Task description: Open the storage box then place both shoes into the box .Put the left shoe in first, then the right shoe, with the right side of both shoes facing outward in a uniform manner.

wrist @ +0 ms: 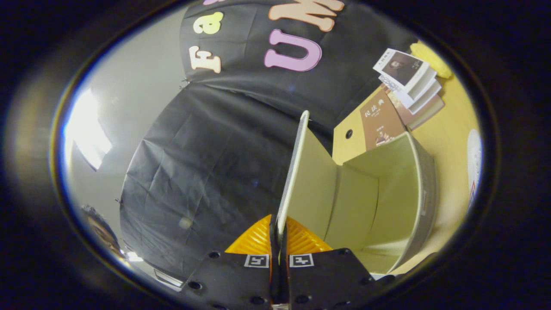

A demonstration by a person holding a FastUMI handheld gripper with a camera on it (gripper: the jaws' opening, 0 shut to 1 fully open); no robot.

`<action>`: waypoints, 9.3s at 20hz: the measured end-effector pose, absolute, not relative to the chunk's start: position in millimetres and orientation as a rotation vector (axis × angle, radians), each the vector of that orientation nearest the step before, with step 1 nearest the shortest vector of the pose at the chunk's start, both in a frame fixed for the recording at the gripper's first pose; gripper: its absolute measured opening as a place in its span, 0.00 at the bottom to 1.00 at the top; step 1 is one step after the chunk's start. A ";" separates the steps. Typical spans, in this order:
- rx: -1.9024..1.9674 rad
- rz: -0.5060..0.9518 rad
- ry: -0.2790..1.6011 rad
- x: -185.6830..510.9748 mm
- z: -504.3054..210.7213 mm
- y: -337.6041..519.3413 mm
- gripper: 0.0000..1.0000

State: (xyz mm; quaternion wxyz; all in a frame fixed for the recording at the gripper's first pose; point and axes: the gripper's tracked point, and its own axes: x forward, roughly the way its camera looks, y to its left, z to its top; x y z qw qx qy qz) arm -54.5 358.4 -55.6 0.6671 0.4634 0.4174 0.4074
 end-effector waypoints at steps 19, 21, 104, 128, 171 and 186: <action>0.653 1.059 0.832 -85.1 -71.1 481.5 0.78; 0.584 1.019 0.785 -73.9 -79.6 468.3 0.92; 0.810 0.356 1.241 -40.2 -275.7 149.0 0.03; 0.633 0.566 1.201 -53.2 -191.8 345.1 0.03; 0.149 0.301 0.897 13.6 -208.4 46.5 1.00; -0.081 0.188 1.172 -42.6 -338.4 -81.5 1.00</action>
